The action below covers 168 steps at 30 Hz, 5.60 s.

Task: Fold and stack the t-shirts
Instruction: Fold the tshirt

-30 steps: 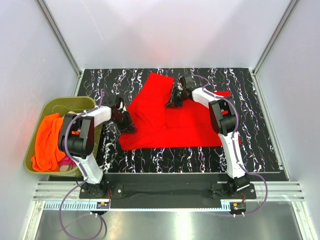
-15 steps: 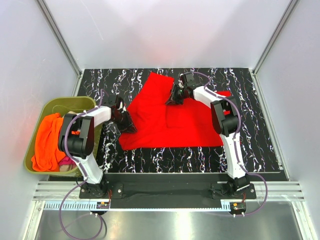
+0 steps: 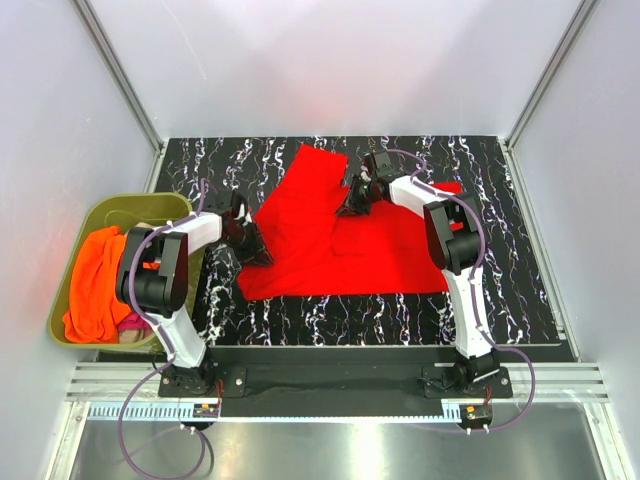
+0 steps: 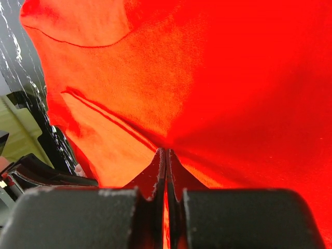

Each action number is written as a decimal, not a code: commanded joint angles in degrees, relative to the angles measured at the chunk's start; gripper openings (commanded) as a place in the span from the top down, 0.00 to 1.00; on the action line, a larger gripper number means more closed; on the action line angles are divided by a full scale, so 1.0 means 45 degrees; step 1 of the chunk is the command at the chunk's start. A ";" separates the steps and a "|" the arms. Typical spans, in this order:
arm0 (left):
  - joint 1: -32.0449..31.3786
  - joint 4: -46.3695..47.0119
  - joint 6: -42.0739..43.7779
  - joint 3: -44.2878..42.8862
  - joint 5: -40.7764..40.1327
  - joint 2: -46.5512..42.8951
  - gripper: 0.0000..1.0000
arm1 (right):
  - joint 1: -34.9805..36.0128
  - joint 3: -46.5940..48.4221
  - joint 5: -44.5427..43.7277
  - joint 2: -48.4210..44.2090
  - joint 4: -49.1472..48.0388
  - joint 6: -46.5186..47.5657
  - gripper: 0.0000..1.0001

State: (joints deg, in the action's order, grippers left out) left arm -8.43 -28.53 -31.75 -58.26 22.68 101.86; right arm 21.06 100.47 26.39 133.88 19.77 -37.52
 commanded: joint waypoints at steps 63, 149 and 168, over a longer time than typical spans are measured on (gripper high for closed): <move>-0.0432 0.3919 -0.1128 -0.5804 -0.0937 0.4552 0.83 | -0.0188 0.0819 0.1967 0.0482 0.0451 0.0291 0.56; -0.0002 0.1751 0.2113 -0.8437 -0.2892 0.4077 0.55 | -0.4602 0.3416 -0.4944 -0.1080 0.6036 0.1325 0.30; 0.0134 0.4329 -0.2830 -0.8828 -0.2154 0.5390 0.54 | -0.5637 0.8239 -0.8072 0.2122 0.6720 0.1267 0.40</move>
State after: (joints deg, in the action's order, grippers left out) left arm -8.19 -13.80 -43.24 -95.88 9.41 126.08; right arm -3.92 134.28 -7.09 141.62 48.45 -31.55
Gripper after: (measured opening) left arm 0.461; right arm 0.617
